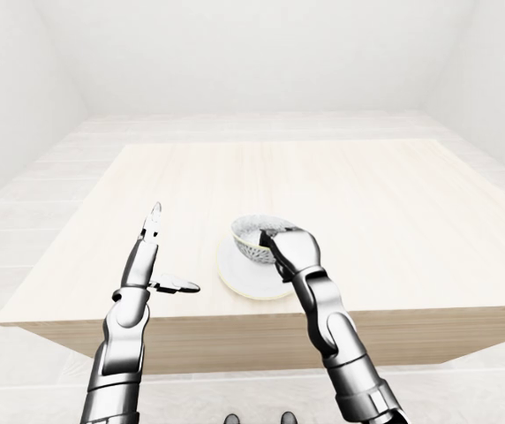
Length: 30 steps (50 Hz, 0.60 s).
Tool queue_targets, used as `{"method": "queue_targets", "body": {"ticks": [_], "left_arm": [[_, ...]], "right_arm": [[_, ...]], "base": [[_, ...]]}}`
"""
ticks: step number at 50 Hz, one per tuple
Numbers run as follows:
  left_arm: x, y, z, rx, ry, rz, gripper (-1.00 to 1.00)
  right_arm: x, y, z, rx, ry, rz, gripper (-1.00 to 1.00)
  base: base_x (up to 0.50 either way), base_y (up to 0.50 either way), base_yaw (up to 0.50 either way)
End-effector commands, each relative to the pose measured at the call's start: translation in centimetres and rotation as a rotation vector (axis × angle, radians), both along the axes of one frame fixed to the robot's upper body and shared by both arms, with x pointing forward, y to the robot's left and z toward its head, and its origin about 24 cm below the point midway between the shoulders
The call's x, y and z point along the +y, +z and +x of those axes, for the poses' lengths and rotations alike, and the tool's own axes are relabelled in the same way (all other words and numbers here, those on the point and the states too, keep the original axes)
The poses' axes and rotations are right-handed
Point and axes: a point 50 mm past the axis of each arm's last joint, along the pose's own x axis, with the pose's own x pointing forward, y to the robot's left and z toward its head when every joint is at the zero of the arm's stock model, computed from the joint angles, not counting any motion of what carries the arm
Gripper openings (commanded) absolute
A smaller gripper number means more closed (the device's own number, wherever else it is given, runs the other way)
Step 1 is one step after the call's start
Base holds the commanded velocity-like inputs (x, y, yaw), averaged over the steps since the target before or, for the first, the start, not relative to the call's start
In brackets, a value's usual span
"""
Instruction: Put the bowl on the plate.
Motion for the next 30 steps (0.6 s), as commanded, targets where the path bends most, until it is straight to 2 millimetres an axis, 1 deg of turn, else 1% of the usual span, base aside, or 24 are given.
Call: {"method": "queue_targets", "body": {"ticks": [1, 7, 12, 21, 26, 30], "left_arm": [[0.0, 0.0, 0.0, 0.001, -0.001, 0.000, 1.00], [0.0, 0.0, 0.0, 0.000, -0.002, 0.000, 1.00], [0.1, -0.4, 0.1, 0.015, 0.007, -0.002, 1.00], [0.0, -0.2, 0.1, 0.008, 0.003, -0.004, 1.00], [0.1, -0.1, 0.0, 0.005, 0.002, -0.005, 1.00], [0.1, -0.1, 0.1, 0.003, 0.003, -0.006, 1.00]], "right_arm": [[-0.1, 0.1, 0.1, -0.025, -0.007, 0.002, -0.49], [0.1, 0.0, 0.1, -0.022, -0.004, 0.003, -0.49], [0.2, -0.3, 0.1, -0.018, -0.001, 0.003, -0.50], [0.2, -0.4, 0.1, -0.014, 0.001, 0.000, -0.51], [0.1, -0.9, 0.2, -0.002, -0.005, 0.006, -0.51], [0.1, -1.0, 0.2, 0.000, -0.004, 0.007, -0.51]], "base": [[0.00, 0.00, 0.00], [0.00, 0.00, 0.00], [0.00, 0.00, 0.00], [0.00, 0.00, 0.00], [0.00, 0.00, 0.00], [0.00, 0.00, 0.00]]}}
